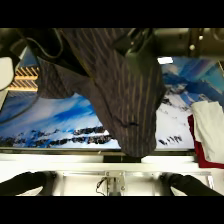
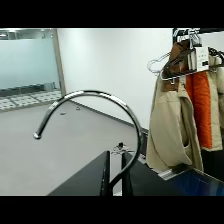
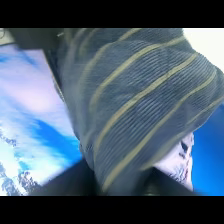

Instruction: Fold the shirts.

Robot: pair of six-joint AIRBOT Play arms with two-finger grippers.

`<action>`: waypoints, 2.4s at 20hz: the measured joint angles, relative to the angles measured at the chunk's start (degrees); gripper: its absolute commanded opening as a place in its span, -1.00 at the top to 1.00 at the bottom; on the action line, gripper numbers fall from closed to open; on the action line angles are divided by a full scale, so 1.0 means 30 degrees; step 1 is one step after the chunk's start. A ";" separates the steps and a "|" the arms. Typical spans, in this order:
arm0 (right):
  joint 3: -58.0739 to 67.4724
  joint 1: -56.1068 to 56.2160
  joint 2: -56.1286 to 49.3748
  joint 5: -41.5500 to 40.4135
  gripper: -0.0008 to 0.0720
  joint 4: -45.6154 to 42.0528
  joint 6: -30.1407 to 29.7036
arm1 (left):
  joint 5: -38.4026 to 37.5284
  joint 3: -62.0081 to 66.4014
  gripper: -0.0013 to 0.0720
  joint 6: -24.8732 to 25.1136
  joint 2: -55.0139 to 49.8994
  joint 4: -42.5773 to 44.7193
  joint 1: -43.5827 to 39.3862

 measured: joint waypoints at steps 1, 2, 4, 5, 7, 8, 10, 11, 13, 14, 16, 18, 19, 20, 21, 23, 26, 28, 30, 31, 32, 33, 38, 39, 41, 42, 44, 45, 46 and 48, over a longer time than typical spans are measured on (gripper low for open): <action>0.0000 0.0000 0.0051 0.0007 0.05 -0.0117 0.0109 | 0.0029 0.0000 0.81 0.0000 0.0066 0.0015 0.0233; -0.0015 0.0000 0.0124 0.0022 0.11 -0.0321 0.0262 | 0.0095 0.0000 0.81 -0.0073 0.0153 0.0051 0.0459; -0.0007 0.0007 0.0306 0.0058 0.36 -0.0576 0.0466 | 0.0255 0.0015 0.81 -0.0386 0.0379 0.0015 0.0976; -0.0007 0.0022 0.0342 0.0197 0.71 -0.0678 0.0517 | 0.0277 0.0015 0.81 -0.0525 0.0481 0.0015 0.1224; -0.0015 0.0029 0.0401 0.0408 0.72 -0.0852 0.0597 | 0.0270 0.0022 0.81 -0.0656 0.0612 -0.0102 0.1530; -0.0007 0.0029 0.0437 0.0386 0.72 -0.0860 0.0619 | 0.0313 0.0029 0.81 -0.0714 0.0670 -0.0131 0.1647; -0.0007 0.0029 0.0517 0.0561 0.65 -0.0998 0.0656 | 0.0364 0.0036 0.81 -0.0787 0.0729 -0.0146 0.1872; -0.0007 0.0029 0.0597 0.0590 0.72 -0.1137 0.0656 | 0.0386 0.0044 0.81 -0.0831 0.0750 -0.0146 0.1996; -0.0007 0.0029 0.0860 0.0619 0.72 -0.1472 0.0656 | 0.0539 0.0066 0.81 -0.0882 0.0809 -0.0160 0.2208; -0.0007 0.0029 0.0998 0.0641 0.72 -0.1625 0.0656 | 0.0597 0.0066 0.81 -0.0918 0.0831 -0.0168 0.2288; -0.0015 0.0029 0.1158 0.0627 0.67 -0.1807 0.0663 | 0.0627 0.0066 0.81 -0.1027 0.0852 -0.0160 0.2397; -0.0015 0.0029 0.1166 0.0539 0.65 -0.1829 0.0823 | 0.0627 0.0066 0.81 -0.1450 0.0860 -0.0124 0.2455; -0.0015 0.0029 0.1071 0.0488 0.64 -0.1814 0.0896 | 0.0627 0.0066 0.81 -0.1734 0.0860 -0.0044 0.2470; -0.0015 0.0029 0.0925 0.0386 0.11 -0.1756 0.0976 | 0.0619 0.0058 0.81 -0.1967 0.0860 0.0022 0.2484; -0.0015 0.0015 0.0750 0.0627 -0.28 -0.1858 0.1078 | 0.0648 0.0066 0.81 -0.2171 0.0867 0.0262 0.2499; -0.0029 -0.0036 0.0240 0.0131 0.31 -0.1719 0.1115 | 0.0867 0.0102 0.81 -0.2557 0.0925 0.0393 0.2535; -0.0029 -0.0007 -0.0415 -0.0459 0.21 -0.1035 0.1005 | 0.0750 0.0087 0.81 -0.2754 0.0889 0.0262 0.2448; -0.0029 0.0000 -0.0678 -0.1209 -0.42 -0.0816 0.0750 | 0.0597 0.0066 0.81 -0.2878 0.0882 0.0044 0.2331; -0.0029 0.0044 -0.0780 -0.1632 -0.42 -0.0525 0.0393 | 0.0576 0.0066 0.81 -0.2987 0.0874 -0.0051 0.2251; -0.0029 0.0029 -0.0831 -0.2004 -0.42 -0.0350 0.0138 | 0.0561 0.0066 0.81 -0.3024 0.0882 -0.0044 0.2266; -0.0029 0.0007 -0.0845 -0.2178 -0.42 -0.0189 -0.0124 | 0.0532 0.0066 0.81 -0.3031 0.0882 -0.0036 0.2215; -0.0029 -0.0007 -0.0860 -0.2514 -0.41 0.0087 -0.0328 | 0.0532 0.0066 0.81 -0.3024 0.0882 -0.0029 0.2171; -0.0036 0.0044 -0.0896 -0.3555 0.73 0.0874 -0.0991 | 0.0525 0.0073 0.80 -0.3024 0.0889 0.0051 0.1989; -0.0036 0.0022 -0.0903 -0.3723 0.74 0.0969 -0.1122 | 0.0525 0.0073 0.58 -0.3024 0.0889 0.0051 0.1982; -0.0044 0.0000 -0.0933 -0.4153 0.74 0.1231 -0.1304 | 0.0291 0.0073 -0.59 -0.3147 0.0889 -0.0204 0.1960; -0.0044 0.0044 -0.0947 -0.4430 0.74 0.1406 -0.1355 | 0.0102 0.0066 -0.84 -0.2973 0.0889 -0.0284 0.1923; -0.0029 0.0007 -0.0911 -0.4911 0.74 0.1435 -0.1486 | -0.0270 0.0066 -0.91 -0.2637 0.0903 -0.0153 0.1989; -0.0036 -0.0015 -0.0911 -0.5042 0.74 0.1428 -0.1479 | -0.0364 0.0066 -0.90 -0.2412 0.0962 -0.0117 0.1996; -0.0036 -0.0007 -0.0911 -0.5144 0.74 0.1421 -0.1486 | -0.0372 0.0066 -0.90 -0.2055 0.1049 -0.0109 0.1974; -0.0036 0.0022 -0.0860 -0.5464 0.74 0.1144 -0.1406 | -0.0423 0.0066 -0.87 -0.0984 0.1311 -0.0058 0.1982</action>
